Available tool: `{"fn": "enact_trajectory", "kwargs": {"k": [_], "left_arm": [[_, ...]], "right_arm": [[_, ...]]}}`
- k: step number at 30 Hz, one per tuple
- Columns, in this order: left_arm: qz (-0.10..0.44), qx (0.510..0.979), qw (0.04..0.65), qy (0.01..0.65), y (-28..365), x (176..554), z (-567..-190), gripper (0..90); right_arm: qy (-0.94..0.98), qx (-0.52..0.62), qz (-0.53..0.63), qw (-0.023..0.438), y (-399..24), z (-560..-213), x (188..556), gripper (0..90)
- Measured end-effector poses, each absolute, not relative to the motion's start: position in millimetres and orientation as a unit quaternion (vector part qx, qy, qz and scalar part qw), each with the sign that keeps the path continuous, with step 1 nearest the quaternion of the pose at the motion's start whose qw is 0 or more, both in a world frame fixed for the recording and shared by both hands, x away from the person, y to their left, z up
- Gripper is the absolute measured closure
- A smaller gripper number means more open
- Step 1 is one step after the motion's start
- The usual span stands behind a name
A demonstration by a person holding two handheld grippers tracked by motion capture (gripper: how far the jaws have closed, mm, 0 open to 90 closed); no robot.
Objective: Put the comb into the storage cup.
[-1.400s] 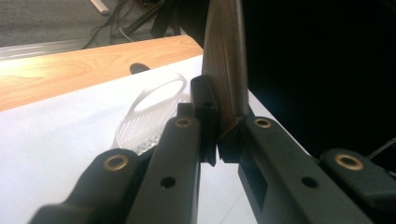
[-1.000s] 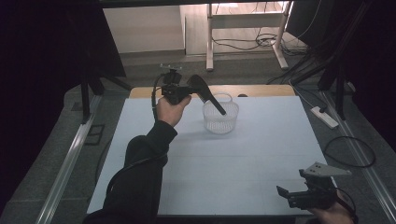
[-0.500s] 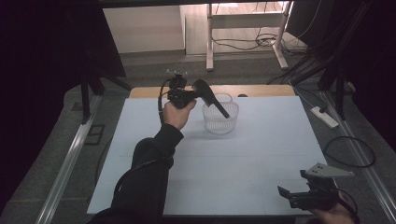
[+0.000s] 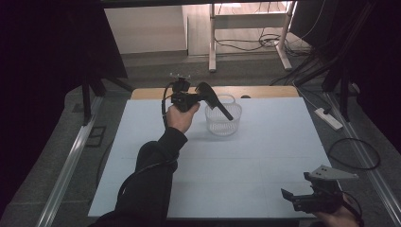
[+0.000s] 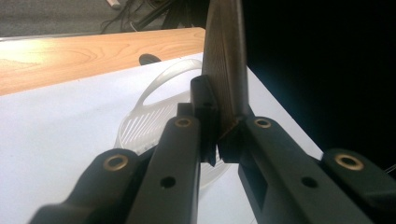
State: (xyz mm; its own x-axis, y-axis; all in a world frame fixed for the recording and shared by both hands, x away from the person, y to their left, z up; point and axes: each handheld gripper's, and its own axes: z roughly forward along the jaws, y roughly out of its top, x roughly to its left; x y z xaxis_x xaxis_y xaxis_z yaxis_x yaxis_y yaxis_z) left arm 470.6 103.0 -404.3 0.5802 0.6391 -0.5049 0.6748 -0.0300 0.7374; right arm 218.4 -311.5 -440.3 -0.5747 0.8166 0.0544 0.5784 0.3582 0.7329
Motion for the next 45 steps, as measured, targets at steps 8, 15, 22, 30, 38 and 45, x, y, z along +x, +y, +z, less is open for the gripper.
{"fn": "enact_trajectory", "kwargs": {"k": [8,15,22,30,38,45], "left_arm": [[-0.019,0.713,0.525,0.465,100.4,471.8,-413.6,87.5],[-0.022,0.708,0.526,0.47,97.5,473.2,-420.7,87.5],[-0.025,0.699,0.53,0.479,95.0,474.0,-430.3,87.4],[-0.033,0.687,0.535,0.49,96.5,475.1,-441.1,87.4],[-0.041,0.676,0.539,0.501,98.7,476.8,-450.6,87.4],[-0.047,0.669,0.541,0.508,96.6,477.9,-457.8,87.4]], "right_arm": [[0.808,0.432,0.367,0.161,-311.7,-440.5,218.7,1.1],[0.808,0.432,0.367,0.159,-311.7,-440.6,218.9,1.2],[0.808,0.433,0.367,0.158,-311.7,-440.6,218.9,1.3],[0.809,0.432,0.367,0.158,-311.7,-440.7,219.0,1.5],[0.81,0.433,0.364,0.156,-311.5,-441.0,219.4,1.7],[0.809,0.433,0.366,0.156,-311.8,-441.0,219.3,1.8]]}}
